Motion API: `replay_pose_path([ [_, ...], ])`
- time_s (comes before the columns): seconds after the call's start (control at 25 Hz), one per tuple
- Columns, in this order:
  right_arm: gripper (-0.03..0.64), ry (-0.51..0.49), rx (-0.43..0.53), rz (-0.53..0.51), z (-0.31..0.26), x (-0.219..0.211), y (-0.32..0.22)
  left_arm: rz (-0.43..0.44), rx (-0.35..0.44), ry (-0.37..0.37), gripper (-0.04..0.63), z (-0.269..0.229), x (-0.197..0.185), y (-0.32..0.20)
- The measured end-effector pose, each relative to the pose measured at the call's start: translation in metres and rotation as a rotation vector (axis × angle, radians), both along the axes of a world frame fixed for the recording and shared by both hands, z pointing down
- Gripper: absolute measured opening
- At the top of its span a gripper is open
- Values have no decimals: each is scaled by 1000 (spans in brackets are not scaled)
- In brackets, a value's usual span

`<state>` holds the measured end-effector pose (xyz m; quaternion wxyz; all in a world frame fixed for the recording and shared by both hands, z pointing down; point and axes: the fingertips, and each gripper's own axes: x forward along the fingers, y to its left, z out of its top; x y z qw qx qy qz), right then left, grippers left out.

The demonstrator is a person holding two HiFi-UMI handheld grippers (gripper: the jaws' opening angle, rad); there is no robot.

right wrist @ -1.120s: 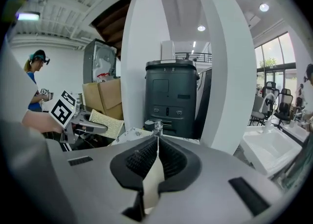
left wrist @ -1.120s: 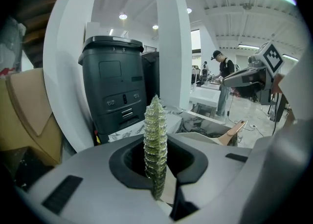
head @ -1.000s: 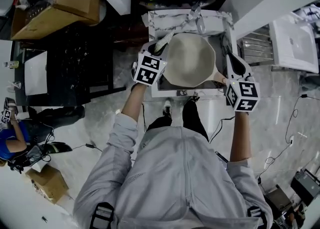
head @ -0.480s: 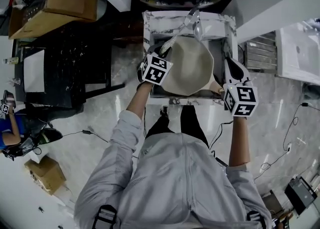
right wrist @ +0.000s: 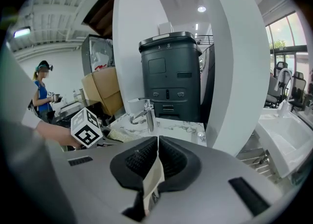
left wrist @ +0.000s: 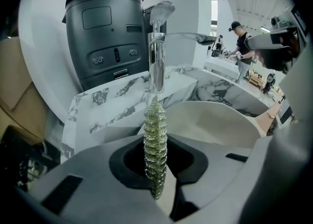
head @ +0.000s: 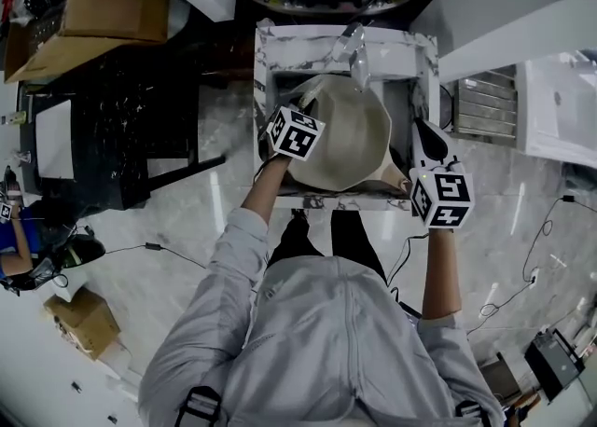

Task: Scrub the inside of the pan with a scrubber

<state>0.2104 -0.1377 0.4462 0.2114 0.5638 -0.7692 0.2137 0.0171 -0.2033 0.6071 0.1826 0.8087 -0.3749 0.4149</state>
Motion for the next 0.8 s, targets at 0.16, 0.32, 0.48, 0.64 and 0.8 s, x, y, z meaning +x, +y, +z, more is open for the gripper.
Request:
replay_pose_path([
  [0.16,37,-13,-26,-7,15,0,-1,-18,3,-25,71,18,4,-9],
  [0.32,37,-19,-38,-14,23,0,-6,-28,6,-41,71,31,10,-17],
  [0.48,37,-32,-52,1,32,3,-7,-34,1,-46,71,46,14,-22],
  [0.64,37,-51,-67,17,37,8,-4,-13,-5,-27,71,53,24,-23],
  [0.8,37,-51,-81,37,44,15,-1,42,8,-12,71,55,48,-20],
])
